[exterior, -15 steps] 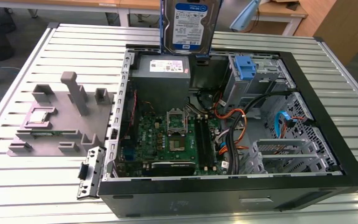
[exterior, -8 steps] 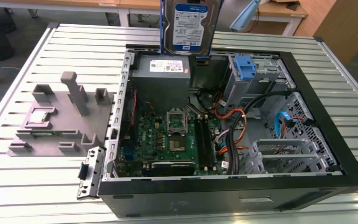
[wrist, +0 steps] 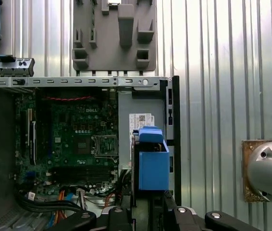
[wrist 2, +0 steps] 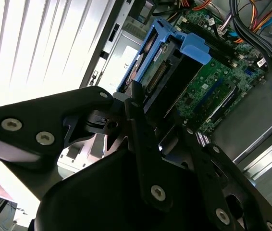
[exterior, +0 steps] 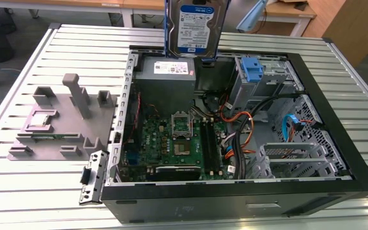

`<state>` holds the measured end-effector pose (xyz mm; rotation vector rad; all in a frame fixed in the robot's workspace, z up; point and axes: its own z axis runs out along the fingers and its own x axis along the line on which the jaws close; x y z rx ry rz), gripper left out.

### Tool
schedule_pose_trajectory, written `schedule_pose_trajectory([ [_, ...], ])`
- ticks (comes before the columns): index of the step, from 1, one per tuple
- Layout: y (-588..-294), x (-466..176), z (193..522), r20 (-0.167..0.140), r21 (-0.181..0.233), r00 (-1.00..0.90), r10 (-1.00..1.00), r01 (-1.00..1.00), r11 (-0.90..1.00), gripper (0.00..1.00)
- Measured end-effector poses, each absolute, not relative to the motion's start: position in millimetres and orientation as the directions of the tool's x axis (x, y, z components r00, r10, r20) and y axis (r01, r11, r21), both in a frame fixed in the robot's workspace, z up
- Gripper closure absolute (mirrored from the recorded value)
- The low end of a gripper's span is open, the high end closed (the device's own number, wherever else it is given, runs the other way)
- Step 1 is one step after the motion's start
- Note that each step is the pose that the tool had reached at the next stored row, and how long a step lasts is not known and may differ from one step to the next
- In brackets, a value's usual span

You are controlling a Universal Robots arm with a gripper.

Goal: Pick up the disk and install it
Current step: 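Pick up the disk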

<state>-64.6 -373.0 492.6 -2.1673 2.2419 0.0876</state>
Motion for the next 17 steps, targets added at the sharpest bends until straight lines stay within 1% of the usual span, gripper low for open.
schedule_pose_trajectory([
  [17,-380.2,-64.5,492.6,-0.055,0.025,-0.034,-0.998,-0.999,0.033,0.65],
])
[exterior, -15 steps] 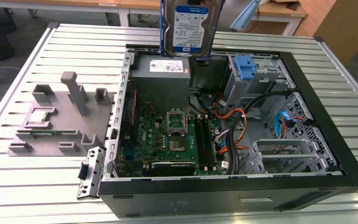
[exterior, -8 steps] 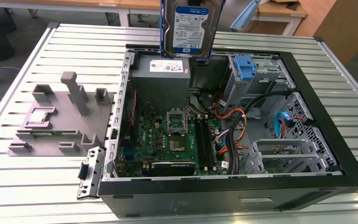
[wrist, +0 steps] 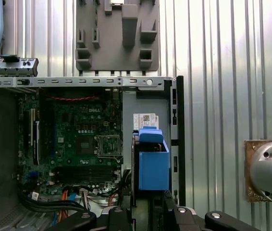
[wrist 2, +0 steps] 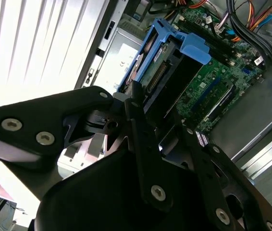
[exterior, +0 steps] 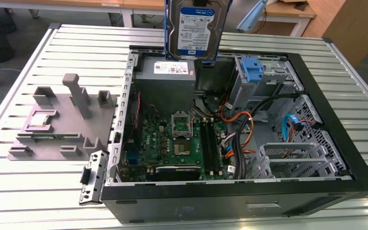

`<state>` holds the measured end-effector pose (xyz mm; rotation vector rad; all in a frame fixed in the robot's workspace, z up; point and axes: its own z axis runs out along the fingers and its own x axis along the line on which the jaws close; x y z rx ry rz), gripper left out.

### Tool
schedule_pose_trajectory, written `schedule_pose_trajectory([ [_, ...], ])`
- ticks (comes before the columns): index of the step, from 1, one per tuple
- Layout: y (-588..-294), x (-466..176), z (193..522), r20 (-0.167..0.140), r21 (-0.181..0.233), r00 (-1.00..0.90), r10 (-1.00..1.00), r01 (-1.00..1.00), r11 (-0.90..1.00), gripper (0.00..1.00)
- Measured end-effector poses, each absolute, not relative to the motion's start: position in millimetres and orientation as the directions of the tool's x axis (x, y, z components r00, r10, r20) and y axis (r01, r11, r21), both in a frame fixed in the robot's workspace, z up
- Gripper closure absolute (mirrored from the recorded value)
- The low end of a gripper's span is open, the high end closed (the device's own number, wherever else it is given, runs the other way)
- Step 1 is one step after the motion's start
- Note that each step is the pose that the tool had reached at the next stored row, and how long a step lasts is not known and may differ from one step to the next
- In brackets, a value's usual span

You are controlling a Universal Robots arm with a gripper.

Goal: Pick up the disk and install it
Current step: 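Pick up the disk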

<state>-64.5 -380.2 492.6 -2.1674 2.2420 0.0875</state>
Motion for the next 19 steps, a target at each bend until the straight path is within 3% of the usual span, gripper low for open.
schedule_pose_trajectory([
  [19,-387.9,-64.6,492.6,-0.055,0.025,-0.034,-0.998,-0.999,0.033,0.65],
])
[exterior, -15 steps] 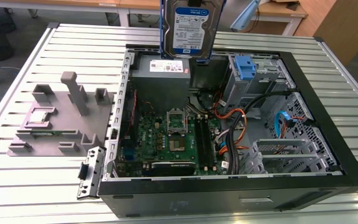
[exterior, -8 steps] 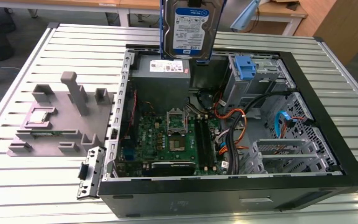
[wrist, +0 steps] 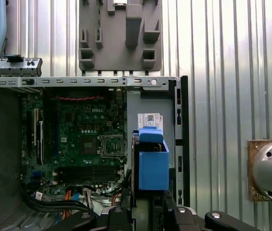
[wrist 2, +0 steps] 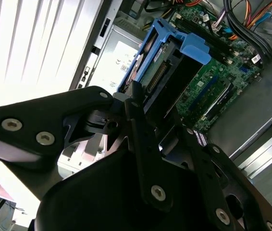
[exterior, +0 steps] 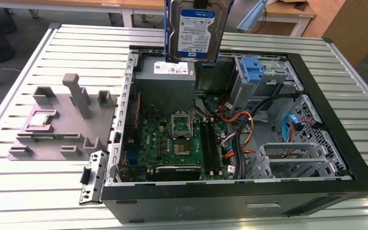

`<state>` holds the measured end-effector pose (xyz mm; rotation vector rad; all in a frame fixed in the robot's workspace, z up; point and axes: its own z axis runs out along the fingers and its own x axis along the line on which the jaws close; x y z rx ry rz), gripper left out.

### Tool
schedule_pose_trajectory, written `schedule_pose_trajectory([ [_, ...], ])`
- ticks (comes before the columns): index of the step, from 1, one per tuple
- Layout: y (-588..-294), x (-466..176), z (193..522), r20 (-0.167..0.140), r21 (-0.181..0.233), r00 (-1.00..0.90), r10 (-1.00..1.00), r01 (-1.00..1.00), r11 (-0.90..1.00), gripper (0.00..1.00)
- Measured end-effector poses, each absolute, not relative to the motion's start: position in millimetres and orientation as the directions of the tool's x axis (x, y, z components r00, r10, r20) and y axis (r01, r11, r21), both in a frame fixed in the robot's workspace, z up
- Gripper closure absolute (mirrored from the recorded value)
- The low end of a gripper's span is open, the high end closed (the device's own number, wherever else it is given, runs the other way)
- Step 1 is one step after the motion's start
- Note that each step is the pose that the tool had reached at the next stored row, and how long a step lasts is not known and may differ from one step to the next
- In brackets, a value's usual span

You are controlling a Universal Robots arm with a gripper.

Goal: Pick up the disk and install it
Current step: 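Pick up the disk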

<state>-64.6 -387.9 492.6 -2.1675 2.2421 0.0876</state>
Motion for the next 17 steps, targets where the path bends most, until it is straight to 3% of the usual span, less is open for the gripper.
schedule_pose_trajectory([
  [17,-409.5,-64.6,492.4,-0.055,0.025,-0.034,-0.998,-0.999,0.033,0.65],
])
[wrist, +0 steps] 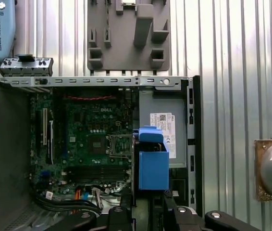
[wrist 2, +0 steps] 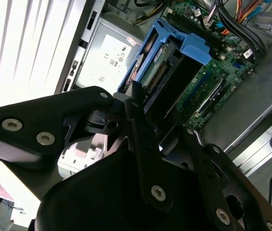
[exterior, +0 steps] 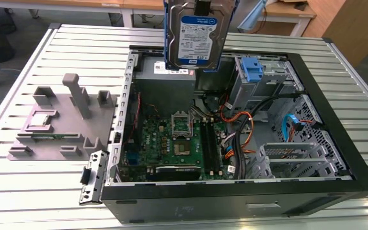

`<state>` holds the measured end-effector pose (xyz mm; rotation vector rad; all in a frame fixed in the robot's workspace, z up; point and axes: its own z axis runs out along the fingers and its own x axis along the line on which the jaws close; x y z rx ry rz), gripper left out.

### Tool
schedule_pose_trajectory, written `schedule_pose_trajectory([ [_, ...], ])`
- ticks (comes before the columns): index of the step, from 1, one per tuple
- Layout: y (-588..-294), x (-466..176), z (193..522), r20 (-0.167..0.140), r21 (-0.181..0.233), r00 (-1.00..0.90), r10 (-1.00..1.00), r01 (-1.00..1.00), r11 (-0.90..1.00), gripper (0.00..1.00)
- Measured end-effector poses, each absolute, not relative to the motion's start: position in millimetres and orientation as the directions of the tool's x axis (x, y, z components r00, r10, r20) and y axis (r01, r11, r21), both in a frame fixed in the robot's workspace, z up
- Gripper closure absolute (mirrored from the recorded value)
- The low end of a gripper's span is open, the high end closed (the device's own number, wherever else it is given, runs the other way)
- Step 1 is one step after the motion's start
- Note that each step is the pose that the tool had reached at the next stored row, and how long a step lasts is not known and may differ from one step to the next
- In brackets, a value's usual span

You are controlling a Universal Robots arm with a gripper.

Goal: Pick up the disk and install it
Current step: 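Pick up the disk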

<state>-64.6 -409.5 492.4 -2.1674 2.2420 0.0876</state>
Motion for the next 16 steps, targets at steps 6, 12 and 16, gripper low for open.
schedule_pose_trajectory([
  [6,-420.6,-64.5,492.2,-0.055,0.025,-0.034,-0.998,-0.999,0.033,0.65],
  [12,-432.5,-64.6,492.0,-0.055,0.025,-0.034,-0.998,-0.999,0.033,0.65],
  [16,-440.3,-64.5,491.9,-0.055,0.025,-0.034,-0.998,-0.999,0.033,0.65],
])
